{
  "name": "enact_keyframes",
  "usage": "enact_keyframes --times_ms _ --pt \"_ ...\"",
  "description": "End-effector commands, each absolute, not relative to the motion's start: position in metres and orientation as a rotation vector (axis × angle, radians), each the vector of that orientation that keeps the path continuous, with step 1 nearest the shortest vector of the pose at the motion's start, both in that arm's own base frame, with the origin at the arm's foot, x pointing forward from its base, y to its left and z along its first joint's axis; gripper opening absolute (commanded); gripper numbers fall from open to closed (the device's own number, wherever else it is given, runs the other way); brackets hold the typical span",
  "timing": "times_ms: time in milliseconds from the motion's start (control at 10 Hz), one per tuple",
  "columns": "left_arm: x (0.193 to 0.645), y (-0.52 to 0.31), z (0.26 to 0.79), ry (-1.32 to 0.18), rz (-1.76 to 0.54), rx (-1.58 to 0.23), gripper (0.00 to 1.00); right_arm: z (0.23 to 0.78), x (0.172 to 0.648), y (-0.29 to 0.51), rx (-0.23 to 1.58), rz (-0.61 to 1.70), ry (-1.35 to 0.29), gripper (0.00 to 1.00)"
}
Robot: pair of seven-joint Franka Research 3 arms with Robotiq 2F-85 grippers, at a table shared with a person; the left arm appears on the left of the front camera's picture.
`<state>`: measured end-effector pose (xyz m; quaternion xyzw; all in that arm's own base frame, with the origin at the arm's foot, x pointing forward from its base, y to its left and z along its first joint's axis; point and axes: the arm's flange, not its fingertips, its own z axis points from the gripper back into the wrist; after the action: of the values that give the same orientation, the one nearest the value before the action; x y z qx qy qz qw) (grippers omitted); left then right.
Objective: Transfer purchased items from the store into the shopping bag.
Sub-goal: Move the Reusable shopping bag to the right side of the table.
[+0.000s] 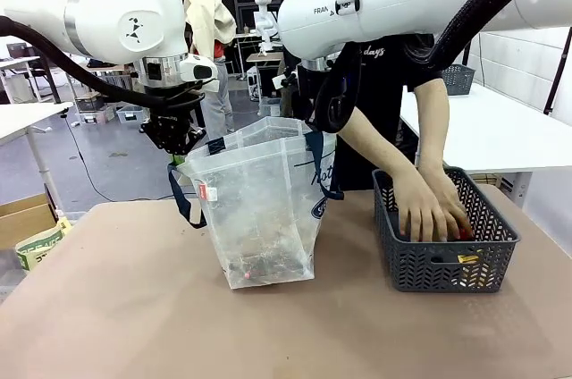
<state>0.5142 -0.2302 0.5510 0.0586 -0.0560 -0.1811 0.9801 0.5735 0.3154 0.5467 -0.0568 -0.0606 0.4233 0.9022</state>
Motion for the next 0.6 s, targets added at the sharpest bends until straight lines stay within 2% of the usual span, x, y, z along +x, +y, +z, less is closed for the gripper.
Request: enact_keyframes --times_ms 0,500 --pt "0.5133 -0.2295 0.5512 -0.114 -0.365 0.124 0.0 0.5466 0.574 0.3142 -0.119 0.868 -0.125 0.0" --pt "0.5133 -0.2295 0.5512 -0.114 -0.365 0.124 0.0 0.5466 0.574 0.3142 -0.119 0.868 -0.125 0.0"
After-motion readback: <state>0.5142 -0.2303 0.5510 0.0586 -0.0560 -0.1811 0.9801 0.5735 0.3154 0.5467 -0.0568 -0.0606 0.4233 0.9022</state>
